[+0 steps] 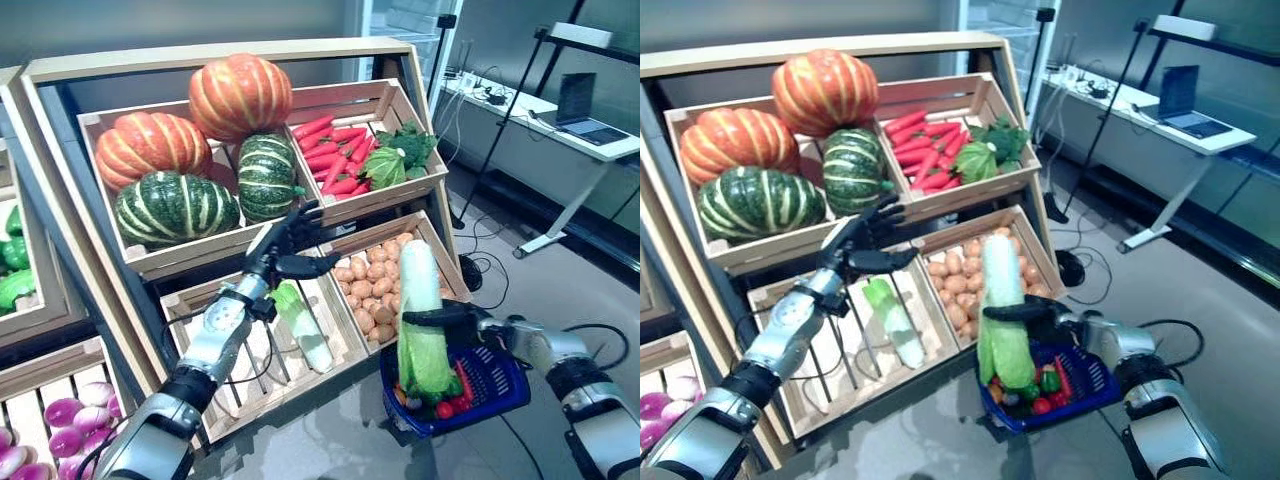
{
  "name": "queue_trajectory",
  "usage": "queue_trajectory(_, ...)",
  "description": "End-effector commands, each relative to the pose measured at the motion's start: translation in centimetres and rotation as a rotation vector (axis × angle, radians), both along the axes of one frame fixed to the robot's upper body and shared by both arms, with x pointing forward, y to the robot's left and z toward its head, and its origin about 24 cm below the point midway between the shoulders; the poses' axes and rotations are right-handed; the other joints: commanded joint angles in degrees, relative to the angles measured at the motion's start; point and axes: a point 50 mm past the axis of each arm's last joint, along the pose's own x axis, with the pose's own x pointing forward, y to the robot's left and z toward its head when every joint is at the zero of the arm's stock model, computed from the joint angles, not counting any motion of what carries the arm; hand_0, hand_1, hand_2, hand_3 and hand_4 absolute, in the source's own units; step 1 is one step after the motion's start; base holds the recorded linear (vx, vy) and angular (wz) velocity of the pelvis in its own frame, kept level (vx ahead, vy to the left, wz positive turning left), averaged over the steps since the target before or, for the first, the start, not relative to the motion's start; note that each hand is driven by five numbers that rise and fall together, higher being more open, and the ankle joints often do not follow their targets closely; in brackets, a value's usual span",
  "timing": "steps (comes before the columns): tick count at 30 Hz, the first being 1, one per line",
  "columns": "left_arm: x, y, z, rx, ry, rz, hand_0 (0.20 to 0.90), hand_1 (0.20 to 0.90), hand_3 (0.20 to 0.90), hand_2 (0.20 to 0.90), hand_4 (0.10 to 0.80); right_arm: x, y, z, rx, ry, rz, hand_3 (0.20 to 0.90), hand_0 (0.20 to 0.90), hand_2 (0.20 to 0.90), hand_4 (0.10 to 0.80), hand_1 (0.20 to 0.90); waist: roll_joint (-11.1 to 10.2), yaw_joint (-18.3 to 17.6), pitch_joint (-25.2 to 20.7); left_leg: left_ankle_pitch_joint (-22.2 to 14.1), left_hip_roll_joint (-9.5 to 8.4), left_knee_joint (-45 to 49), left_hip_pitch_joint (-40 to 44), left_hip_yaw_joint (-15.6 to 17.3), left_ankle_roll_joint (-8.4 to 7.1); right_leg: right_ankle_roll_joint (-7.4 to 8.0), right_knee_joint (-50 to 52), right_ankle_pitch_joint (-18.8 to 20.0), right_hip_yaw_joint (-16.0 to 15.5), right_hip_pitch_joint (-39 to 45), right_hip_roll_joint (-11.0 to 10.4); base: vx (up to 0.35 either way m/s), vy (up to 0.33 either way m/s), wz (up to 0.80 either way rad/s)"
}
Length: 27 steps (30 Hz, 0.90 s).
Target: Put vegetables into the basket
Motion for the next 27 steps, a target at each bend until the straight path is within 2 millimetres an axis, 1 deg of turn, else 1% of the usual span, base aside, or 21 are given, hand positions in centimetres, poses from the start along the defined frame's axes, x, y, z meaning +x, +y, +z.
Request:
queue_trajectory(1,2.2,1.9,5.3,0.033,-0.21,0.132,0.9,0.9,0.9,0.9,0.8,2.2,-2.5,4.7,0.071,-0.271,-0.146,0.3,0.3,0.3,0.4,0.3,-0.2,0.3,-3.0,-1.5,-2.26,1.1,-2.2,0.6,1.1,0.06,2.0,1.0,1.2,-1.8,0.0,-0.007,-0.078,-0.12)
queue_trajectory(2,2.0,3.0,4.2,0.04,-0.155,0.223,0.9,0.9,0.9,0.9,0.8,1.7,-3.8,4.6,0.042,-0.278,-0.215,0.3,0.3,0.3,0.4,0.3,-0.6,0.0,-2.9,-2.2,-2.18,3.3,-2.6,0.7,1.13,-0.18,2.6,0.7,1.6,-2.2,0.2,-0.005,-0.088,-0.09)
queue_trajectory(4,1.6,3.9,3.4,0.051,-0.132,0.282,0.9,0.9,0.9,0.9,0.8,1.5,-4.6,4.7,0.032,-0.298,-0.267,0.3,0.3,0.3,0.4,0.3,-1.3,0.0,-2.6,-4.2,-2.55,8.8,-4.5,0.3,1.02,-0.92,3.7,0.2,2.5,-3.0,0.2,-0.014,-0.096,-0.13)
queue_trajectory(5,0.9,4.4,2.8,0.041,-0.127,0.306,0.9,0.9,0.9,0.9,0.8,0.9,-5.3,4.7,0.038,-0.323,-0.316,0.3,0.3,0.3,0.4,0.3,-2.6,0.5,-1.3,-5.7,-3.01,15.7,-8.0,-1.4,0.39,-1.61,4.8,0.5,3.6,-3.5,-0.6,-0.026,-0.066,-0.2)
queue_trajectory(6,0.6,4.6,2.4,0.023,-0.122,0.313,0.9,0.9,0.9,0.9,0.8,0.6,-5.7,4.6,0.04,-0.333,-0.352,0.3,0.3,0.3,0.4,0.3,-2.7,1.0,-0.6,-6.1,-3.04,17.1,-10.0,-3.2,0.03,-1.65,5.3,0.5,4.1,-3.7,-0.5,-0.024,-0.04,-0.2)
queue_trajectory(7,0.5,4.7,2.3,0.02,-0.122,0.315,0.9,0.9,0.9,0.9,0.8,0.5,-5.7,4.5,0.04,-0.336,-0.364,0.3,0.3,0.3,0.4,0.3,-2.6,1.2,-0.3,-5.8,-3.16,16.7,-10.4,-4.1,-0.05,-1.6,5.5,0.5,4.2,-3.7,-0.4,-0.021,0.049,-0.22)
queue_trajectory(8,0.2,4.8,2.0,0.015,-0.121,0.325,0.9,0.9,0.9,0.9,0.8,0.4,-5.7,4.5,0.039,-0.347,-0.394,0.3,0.3,0.3,0.4,0.3,-2.0,1.8,0.4,-4.0,-3.1,13.7,-10.7,-6.3,-0.3,-1.49,5.9,0.3,4.6,-3.8,0.3,-0.028,0.08,-0.26)
queue_trajectory(9,0.0,4.8,1.9,0.022,-0.119,0.325,0.9,0.9,0.9,0.9,0.8,0.4,-5.8,4.5,0.047,-0.361,-0.429,0.3,0.3,0.3,0.4,0.3,-1.6,2.0,1.1,-3.1,-3.15,11.1,-9.6,-6.8,-0.05,-1.46,6.2,0.0,5.0,-4.0,0.5,-0.029,0.091,-0.39)
queue_trajectory(11,0.2,4.2,1.7,0.036,-0.113,0.298,0.9,0.9,0.9,0.9,0.8,-0.6,-7.1,3.9,0.048,-0.362,-0.523,0.3,0.3,0.3,0.4,0.3,-1.5,1.8,1.4,-3.0,-3.64,10.0,-9.3,-6.5,0.52,-1.09,5.6,0.1,4.9,-3.8,0.3,0.011,0.062,-0.54)
queue_trajectory(13,0.3,3.8,1.8,0.052,-0.115,0.279,0.9,0.9,0.9,0.9,0.8,-1.5,-7.7,3.0,0.046,-0.344,-0.582,0.3,0.3,0.3,0.4,0.3,-1.3,1.3,1.2,-3.2,-3.71,8.6,-8.2,-5.7,1.08,-0.6,5.2,0.5,4.6,-4.1,0.0,0.06,0.039,-0.19)
queue_trajectory(14,0.0,3.8,1.5,0.055,-0.11,0.285,0.9,0.9,0.9,0.9,0.8,-2.2,-8.0,2.1,0.045,-0.321,-0.625,0.3,0.3,0.3,0.4,0.3,-0.9,1.5,0.9,-2.6,-3.48,6.2,-6.8,-4.8,1.1,0.2,5.0,1.0,3.1,-4.3,-0.7,0.085,0.003,-0.06)
queue_trajectory(16,-0.3,4.5,1.4,0.056,-0.1,0.32,0.9,0.9,0.9,0.9,0.8,-2.5,-8.2,1.3,0.053,-0.294,-0.659,0.3,0.3,0.3,0.4,0.3,-0.3,2.7,0.9,-2.1,-2.83,4.2,-5.3,-2.4,0.96,1.27,5.8,1.0,-1.3,-4.3,-2.4,0.071,-0.043,-0.32)
queue_trajectory(17,-0.5,5.1,1.5,0.06,-0.1,0.345,0.9,0.9,0.9,0.9,0.8,-2.5,-8.2,0.9,0.043,-0.279,-0.676,0.3,0.3,0.3,0.4,0.3,0.0,3.5,1.0,-2.0,-2.45,3.7,-4.6,-0.9,0.89,1.87,6.6,1.1,-4.2,-4.4,-3.5,0.052,-0.063,-0.65)
queue_trajectory(19,-0.7,5.8,1.6,0.055,-0.109,0.363,0.9,0.9,0.9,0.9,0.8,-2.5,-8.3,0.5,0.034,-0.255,-0.715,0.3,0.3,0.3,0.4,0.3,0.2,4.2,1.3,-2.2,-2.27,3.6,-3.9,0.5,0.87,2.37,6.7,1.4,-5.9,-4.6,-4.4,0.056,-0.081,-0.89)
queue_trajectory(20,-0.8,6.1,1.7,0.046,-0.112,0.366,0.9,0.9,0.9,0.9,0.8,-2.8,-8.5,0.1,0.017,-0.24,-0.75,0.3,0.3,0.3,0.4,0.3,0.4,4.4,1.5,-2.4,-2.13,3.9,-3.7,1.0,0.92,2.44,6.8,1.4,-6.1,-4.8,-4.6,0.071,-0.119,-0.85)
queue_trajectory(22,-1.0,6.3,1.7,0.014,-0.113,0.368,0.9,0.9,0.9,0.9,0.8,-3.1,-8.7,-0.8,-0.017,-0.204,-0.845,0.3,0.3,0.3,0.4,0.3,0.8,4.9,1.9,-3.1,-1.59,5.7,-4.3,1.8,1.13,1.89,7.9,0.4,-6.3,-5.2,-4.3,0.03,-0.124,-0.4)
queue_trajectory(24,-0.7,5.9,2.0,0.003,-0.121,0.353,0.9,0.9,0.9,0.9,0.8,-2.8,-8.6,-0.7,-0.038,-0.197,-0.908,0.3,0.3,0.3,0.4,0.3,1.0,5.2,2.6,-3.8,-1.15,8.4,-6.1,2.1,1.28,1.16,9.3,-0.6,-6.0,-6.3,-4.0,-0.057,-0.136,-0.1)
queue_trajectory(27,0.5,4.4,4.4,-0.019,-0.205,0.286,0.9,0.9,0.9,0.9,0.8,-0.5,-8.2,1.7,-0.025,-0.296,-0.948,0.3,0.3,0.3,0.4,0.3,1.2,6.2,7.6,-6.4,0.21,19.9,-15.0,0.4,1.38,-0.9,18.6,-3.3,-6.0,-13.1,-5.2,-0.295,-0.129,0.02)
